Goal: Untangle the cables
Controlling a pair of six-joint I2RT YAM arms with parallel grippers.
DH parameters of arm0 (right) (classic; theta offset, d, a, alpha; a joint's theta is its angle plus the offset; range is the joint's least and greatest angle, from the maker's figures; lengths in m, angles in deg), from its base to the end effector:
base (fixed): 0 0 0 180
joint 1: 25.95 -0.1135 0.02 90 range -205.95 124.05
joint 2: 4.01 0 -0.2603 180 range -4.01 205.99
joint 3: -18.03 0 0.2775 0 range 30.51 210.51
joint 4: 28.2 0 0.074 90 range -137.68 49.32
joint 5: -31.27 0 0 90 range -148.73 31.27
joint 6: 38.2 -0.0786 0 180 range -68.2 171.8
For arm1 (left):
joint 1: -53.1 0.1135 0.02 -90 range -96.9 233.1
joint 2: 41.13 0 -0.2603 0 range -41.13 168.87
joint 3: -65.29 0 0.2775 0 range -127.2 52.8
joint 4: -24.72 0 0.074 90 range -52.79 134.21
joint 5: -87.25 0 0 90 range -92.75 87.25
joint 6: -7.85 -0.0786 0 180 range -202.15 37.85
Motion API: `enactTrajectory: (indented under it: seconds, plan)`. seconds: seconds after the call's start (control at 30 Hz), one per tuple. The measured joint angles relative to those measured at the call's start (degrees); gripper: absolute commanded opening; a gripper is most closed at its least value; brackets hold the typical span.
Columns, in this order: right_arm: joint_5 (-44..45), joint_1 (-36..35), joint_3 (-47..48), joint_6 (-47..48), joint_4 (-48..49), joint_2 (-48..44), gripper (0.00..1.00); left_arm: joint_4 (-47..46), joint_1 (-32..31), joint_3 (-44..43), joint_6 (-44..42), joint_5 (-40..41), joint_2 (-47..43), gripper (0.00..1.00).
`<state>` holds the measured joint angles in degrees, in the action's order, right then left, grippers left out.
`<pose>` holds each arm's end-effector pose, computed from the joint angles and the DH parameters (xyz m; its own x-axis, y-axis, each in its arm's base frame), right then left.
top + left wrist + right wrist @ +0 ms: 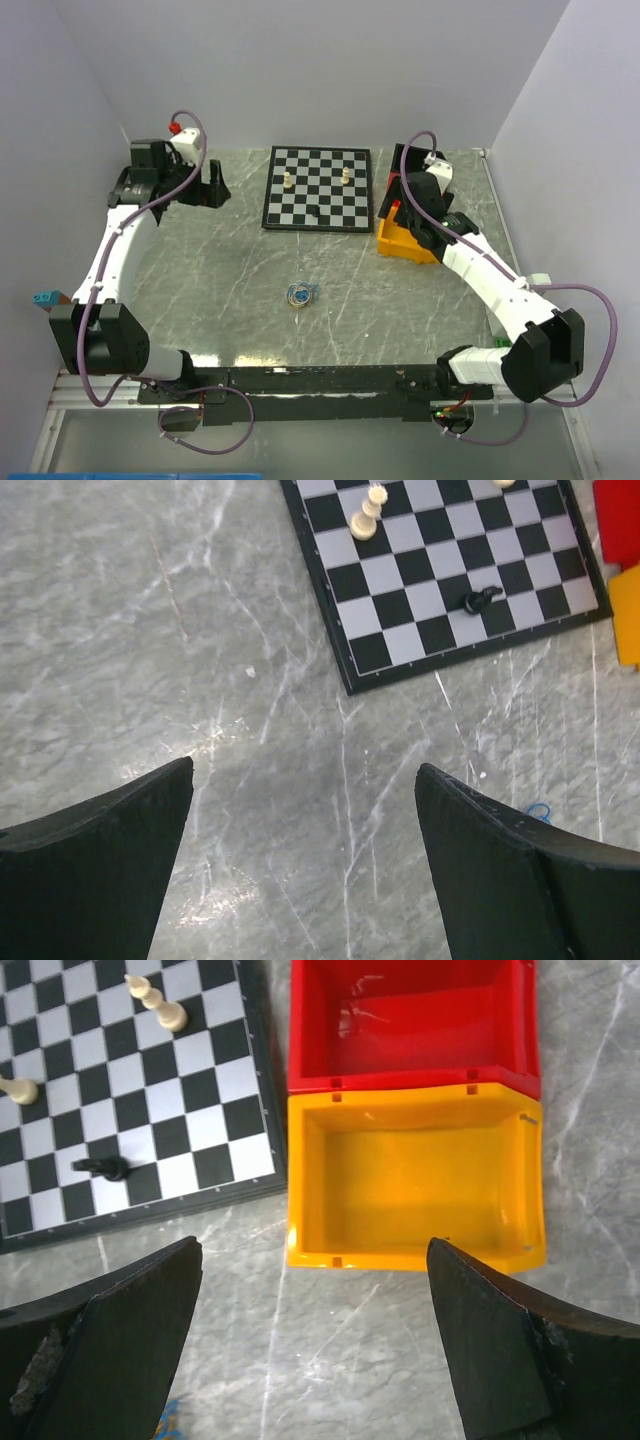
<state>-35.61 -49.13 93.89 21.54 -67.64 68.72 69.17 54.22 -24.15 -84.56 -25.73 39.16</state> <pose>0.3226 0.1046 0.2906 -0.5060 0.2875 -0.8132 0.2129 0.9553 0.2052 0.3700 -0.0235 0.3296 -0.5646 0.0277 -0.8249 0.3246 0.9263 -0.1911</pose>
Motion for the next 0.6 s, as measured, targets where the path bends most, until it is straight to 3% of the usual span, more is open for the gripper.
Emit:
enactTrajectory:
  seconds: [0.4, 0.6]
  plan:
    - [5.4, 0.0, -1.7, 1.4, 0.9, 2.5, 1.00, -5.7, -4.5, 3.2, 0.2, 0.0, 7.0, 0.96]
    - [6.3, 0.0, -1.7, 1.2, -1.1, 6.8, 1.00, -7.6, -15.2, 7.6, -4.4, 4.0, 9.1, 0.96]
